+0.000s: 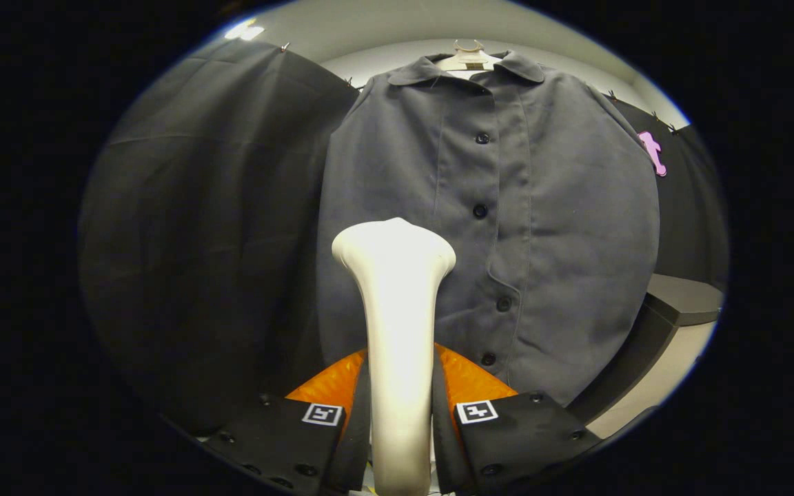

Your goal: Iron the clothes twice with a garment steamer, once on the left side and once on the right side.

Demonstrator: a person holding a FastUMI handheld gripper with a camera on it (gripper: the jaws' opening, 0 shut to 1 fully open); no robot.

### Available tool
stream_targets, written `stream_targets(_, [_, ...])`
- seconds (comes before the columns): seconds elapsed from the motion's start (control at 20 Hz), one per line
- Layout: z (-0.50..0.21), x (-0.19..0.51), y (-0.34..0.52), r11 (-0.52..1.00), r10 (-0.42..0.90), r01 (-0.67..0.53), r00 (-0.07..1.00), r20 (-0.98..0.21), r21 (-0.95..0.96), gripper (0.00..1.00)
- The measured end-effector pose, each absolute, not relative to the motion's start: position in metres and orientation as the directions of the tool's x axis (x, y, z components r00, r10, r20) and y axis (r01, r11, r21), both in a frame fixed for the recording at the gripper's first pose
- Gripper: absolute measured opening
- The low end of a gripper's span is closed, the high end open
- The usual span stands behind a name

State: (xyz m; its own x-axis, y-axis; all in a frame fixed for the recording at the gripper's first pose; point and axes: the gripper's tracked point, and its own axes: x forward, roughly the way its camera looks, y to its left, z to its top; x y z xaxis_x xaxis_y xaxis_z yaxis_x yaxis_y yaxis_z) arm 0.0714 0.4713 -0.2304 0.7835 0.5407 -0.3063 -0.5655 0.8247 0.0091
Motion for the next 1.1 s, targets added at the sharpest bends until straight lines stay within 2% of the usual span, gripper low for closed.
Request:
stream_targets(0.55, [-0.107,0.053,0.427,0.844,0.533,-0.536,0.839,-0.109,0.006,0.46])
stream_targets(0.8, [-0.08,0.052,0.392,0.884,0.466,-0.467,0.884,-0.031,-0.005,0.46])
stream_targets(1.1, [-0.071,0.049,0.359,0.916,0.401,-0.401,0.916,-0.011,0.017,0.46])
